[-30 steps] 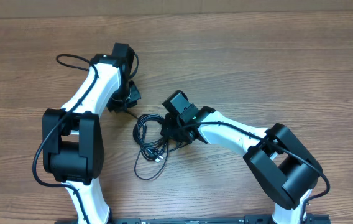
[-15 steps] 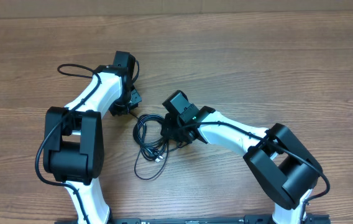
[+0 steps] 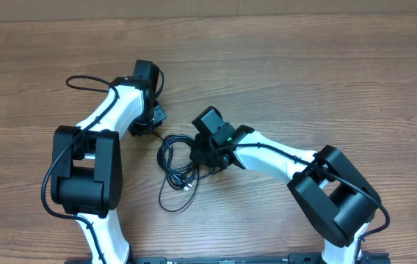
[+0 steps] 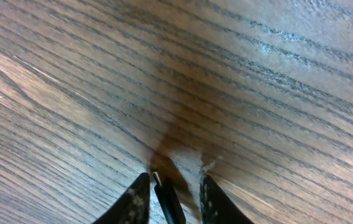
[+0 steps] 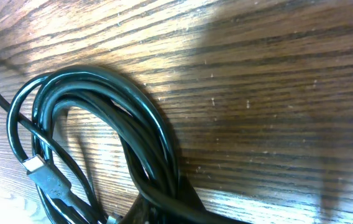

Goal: Untangle cables

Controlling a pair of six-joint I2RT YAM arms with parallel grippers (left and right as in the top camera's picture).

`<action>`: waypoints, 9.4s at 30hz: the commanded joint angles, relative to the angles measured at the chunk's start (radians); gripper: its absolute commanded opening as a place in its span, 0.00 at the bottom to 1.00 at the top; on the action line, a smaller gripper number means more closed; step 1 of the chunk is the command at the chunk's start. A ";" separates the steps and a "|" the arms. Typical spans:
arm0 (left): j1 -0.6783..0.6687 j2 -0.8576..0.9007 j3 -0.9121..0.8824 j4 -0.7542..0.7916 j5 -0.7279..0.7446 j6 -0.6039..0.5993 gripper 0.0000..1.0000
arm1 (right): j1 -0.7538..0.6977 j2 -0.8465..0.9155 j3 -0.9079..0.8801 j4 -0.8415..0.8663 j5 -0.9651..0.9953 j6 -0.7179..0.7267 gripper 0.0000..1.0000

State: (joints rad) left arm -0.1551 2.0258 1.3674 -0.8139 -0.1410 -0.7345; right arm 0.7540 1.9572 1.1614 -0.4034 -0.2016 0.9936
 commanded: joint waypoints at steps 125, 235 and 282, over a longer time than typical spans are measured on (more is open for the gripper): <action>-0.156 0.007 0.069 -0.433 0.219 0.377 0.04 | -0.003 0.013 0.016 0.005 0.017 -0.003 0.05; -0.042 0.008 0.074 -0.334 0.238 0.454 0.46 | -0.003 0.013 0.016 -0.002 0.017 -0.003 0.06; 0.102 0.008 0.003 0.033 0.697 0.372 0.04 | -0.113 -0.244 -0.104 -0.360 0.109 0.003 0.40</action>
State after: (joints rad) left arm -0.0460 2.0274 1.3544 -0.7792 0.5140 -0.3450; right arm 0.6373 1.7050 1.0847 -0.7845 -0.1516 0.9592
